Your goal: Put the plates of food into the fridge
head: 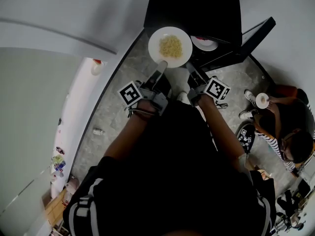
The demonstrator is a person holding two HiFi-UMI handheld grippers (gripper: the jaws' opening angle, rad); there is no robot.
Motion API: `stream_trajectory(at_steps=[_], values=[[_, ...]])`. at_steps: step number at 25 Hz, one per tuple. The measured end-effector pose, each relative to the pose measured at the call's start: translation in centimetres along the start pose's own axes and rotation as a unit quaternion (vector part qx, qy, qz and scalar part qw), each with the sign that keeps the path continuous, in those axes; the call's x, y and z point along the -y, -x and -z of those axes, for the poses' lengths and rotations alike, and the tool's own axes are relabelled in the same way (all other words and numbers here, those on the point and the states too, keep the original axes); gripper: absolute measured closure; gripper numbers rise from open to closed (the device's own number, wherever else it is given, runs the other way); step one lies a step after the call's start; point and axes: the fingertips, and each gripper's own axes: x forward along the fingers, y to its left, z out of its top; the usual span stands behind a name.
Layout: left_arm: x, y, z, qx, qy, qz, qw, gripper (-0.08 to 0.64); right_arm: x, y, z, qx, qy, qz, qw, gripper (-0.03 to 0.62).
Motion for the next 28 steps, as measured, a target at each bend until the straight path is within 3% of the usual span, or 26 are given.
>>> stream_trajectory(at_steps=[20,28], values=[[-3.8,0.5,1.2,-0.023,0.023,-0.014,0.9994,0.517,1.3,0.7,-0.7,0.01,-0.005,0.019,1.0,0.551],[-5.5,0.3,1.2,-0.031,0.013,-0.016,0.9993,0.518,1.8,1.1,-1.3,0.016,-0.007,0.025,1.0,0.551]])
